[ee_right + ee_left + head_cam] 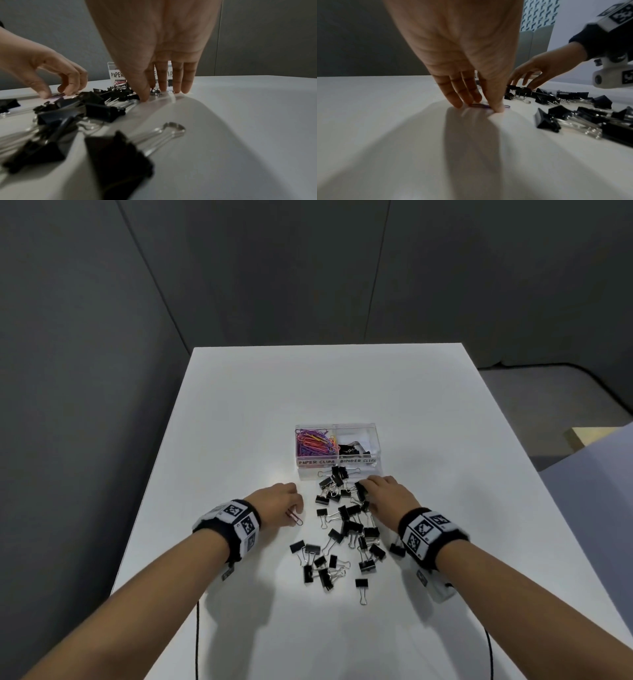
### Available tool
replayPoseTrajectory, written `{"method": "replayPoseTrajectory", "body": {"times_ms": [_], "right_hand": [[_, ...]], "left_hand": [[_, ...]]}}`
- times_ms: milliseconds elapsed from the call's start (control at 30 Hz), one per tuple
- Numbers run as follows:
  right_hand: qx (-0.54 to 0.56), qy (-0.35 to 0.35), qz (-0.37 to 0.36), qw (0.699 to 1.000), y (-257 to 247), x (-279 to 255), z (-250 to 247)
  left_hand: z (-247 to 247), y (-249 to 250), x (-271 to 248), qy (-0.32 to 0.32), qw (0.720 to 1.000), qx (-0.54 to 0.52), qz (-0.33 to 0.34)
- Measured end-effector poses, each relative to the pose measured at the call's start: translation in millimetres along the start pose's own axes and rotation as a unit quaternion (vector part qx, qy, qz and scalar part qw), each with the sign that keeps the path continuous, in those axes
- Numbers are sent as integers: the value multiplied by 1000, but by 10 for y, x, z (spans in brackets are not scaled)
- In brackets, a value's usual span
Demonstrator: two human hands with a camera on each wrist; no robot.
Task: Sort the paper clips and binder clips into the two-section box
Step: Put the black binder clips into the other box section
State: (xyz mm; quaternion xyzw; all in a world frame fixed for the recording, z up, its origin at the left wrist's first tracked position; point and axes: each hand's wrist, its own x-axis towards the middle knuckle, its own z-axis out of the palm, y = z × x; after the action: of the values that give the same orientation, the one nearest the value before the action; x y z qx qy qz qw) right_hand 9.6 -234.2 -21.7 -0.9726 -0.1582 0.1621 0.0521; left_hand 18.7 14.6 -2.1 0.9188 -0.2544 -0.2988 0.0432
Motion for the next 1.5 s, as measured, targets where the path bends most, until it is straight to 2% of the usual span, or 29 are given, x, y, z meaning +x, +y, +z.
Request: {"method": "replayPoseTrajectory", "body": {"times_ms": [167,333,400,467,533,600,700,800,867,933,1000,1067,1100,1167,1300,1500], "right_hand": [[-10,19,23,1000,-22,-56,41],[-12,1,58,998,-15,-56,71],[-2,-12,72,997,5,-46,92],[12,-20,80,997,26,-29,96],[16,-27,80,996,39,-8,83],[17,-32,76,996,41,1,72],[26,-24,71,997,41,-18,76],[48,-11,75,996,62,-45,74],[57,-8,80,995,82,-56,65],[60,-9,82,995,93,-66,63],[55,-13,78,995,86,-74,60],[56,-13,76,995,68,-77,40],[60,-11,76,995,60,-75,29],[73,-6,76,994,44,-70,3],[95,-27,62,993,-10,-78,-14],[61,-44,47,996,-88,-50,-11]], "left_hand": [[31,14,39,6,1000,-10,-21],[-40,109,77,12,998,59,-17],[-142,166,81,74,996,56,12],[-314,211,103,173,983,40,37],[-524,222,170,258,965,25,26],[-698,209,276,296,955,17,-8],[-825,177,428,279,959,14,-57],[-800,154,493,255,964,29,-69],[-735,173,459,286,956,35,-47],[-626,231,391,301,953,40,15],[-469,303,322,237,966,69,80],[-307,334,287,148,980,95,97],[-235,319,293,116,985,91,86],[-126,288,312,94,992,58,53],[-21,329,361,111,993,-11,27],[-34,401,434,98,990,-101,-15]]}}
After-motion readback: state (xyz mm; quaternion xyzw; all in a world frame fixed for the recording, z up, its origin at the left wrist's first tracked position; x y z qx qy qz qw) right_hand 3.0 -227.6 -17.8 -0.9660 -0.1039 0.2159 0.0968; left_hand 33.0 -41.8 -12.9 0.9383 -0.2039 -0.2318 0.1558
